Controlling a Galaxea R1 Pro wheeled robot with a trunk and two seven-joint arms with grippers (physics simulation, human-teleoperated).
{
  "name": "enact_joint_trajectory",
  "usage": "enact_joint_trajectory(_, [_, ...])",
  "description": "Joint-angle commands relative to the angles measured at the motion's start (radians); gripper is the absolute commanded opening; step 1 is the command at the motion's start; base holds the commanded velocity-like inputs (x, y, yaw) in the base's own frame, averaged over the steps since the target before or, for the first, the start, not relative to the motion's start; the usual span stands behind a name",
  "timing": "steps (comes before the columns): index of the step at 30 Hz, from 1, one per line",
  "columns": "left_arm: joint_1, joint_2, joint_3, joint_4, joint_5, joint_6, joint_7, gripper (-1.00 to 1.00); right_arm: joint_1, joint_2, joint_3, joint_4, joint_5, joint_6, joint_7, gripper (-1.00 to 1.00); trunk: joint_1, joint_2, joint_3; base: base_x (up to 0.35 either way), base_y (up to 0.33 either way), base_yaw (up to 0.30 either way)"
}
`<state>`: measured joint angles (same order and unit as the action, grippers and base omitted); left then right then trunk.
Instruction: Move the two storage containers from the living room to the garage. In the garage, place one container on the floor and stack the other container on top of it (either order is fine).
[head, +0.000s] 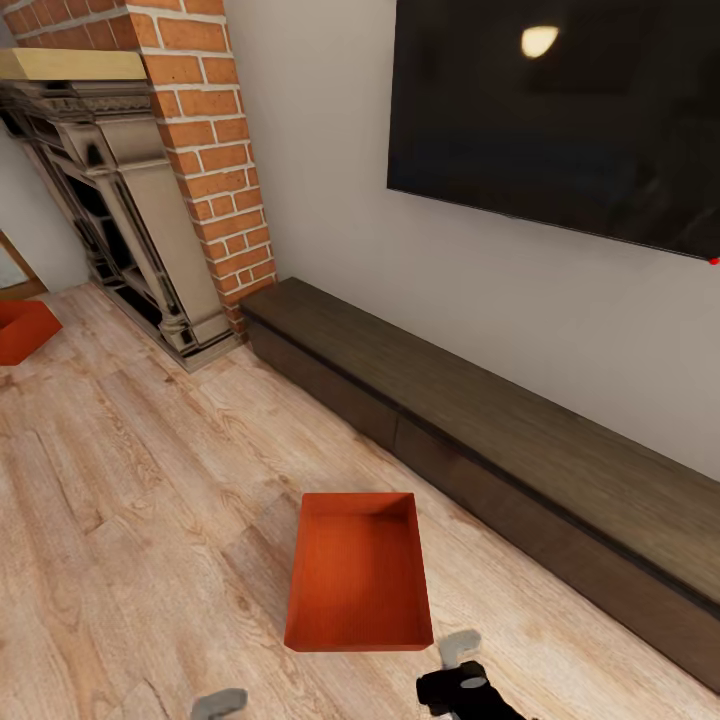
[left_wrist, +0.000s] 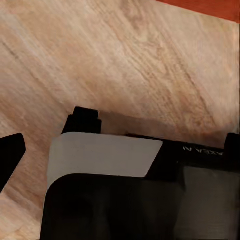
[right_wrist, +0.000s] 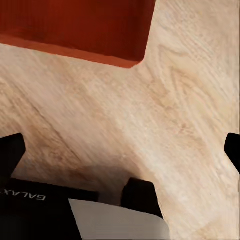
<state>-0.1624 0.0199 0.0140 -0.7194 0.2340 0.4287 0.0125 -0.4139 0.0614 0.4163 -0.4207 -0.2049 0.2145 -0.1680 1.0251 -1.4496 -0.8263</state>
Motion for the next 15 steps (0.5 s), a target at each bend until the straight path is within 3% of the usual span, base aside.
enact_joint_trajectory(1, [-0.038, -0.001, 0.001, -0.004, 0.008, 0.016, 0.002, 1.0, -0.023, 0.001, -0.01, -0.002, -0.011, -0.004, -0.013, 1.0, 0.0, 0.0, -0.001, 0.0, 0.0, 0.0])
enact_joint_trajectory(6, [-0.198, -0.01, 0.001, 0.004, 0.011, 0.031, 0.076, 1.0, -0.11, 0.006, -0.107, -0.001, -0.013, -0.075, -0.02, 1.0, 0.0, 0.0, -0.001, 0.0, 0.0, 0.0])
enact_joint_trajectory(9, [-0.266, -0.025, 0.001, 0.023, 0.009, 0.027, 0.115, 1.0, -0.139, 0.018, -0.128, -0.001, -0.009, -0.105, -0.02, 1.0, 0.0, 0.0, -0.001, 0.0, 0.0, 0.0])
enact_joint_trajectory(10, [-0.317, -0.065, -0.004, 0.048, 0.001, 0.02, 0.131, 1.0, -0.169, 0.034, -0.136, -0.001, -0.007, -0.128, -0.022, 1.0, 0.0, 0.0, -0.001, 0.0, 0.0, 0.0])
enact_joint_trajectory(11, [-0.33, -0.081, -0.005, 0.055, -0.001, 0.019, 0.134, 1.0, -0.176, 0.038, -0.137, 0.001, -0.007, -0.135, -0.022, 1.0, 0.0, 0.0, -0.001, 0.0, 0.0, 0.0])
enact_joint_trajectory(15, [-0.354, -0.118, -0.009, 0.063, -0.02, 0.016, 0.138, 1.0, -0.185, 0.043, -0.14, 0.005, -0.004, -0.147, -0.022, 1.0, 0.0, 0.0, -0.001, 0.0, 0.0, 0.0])
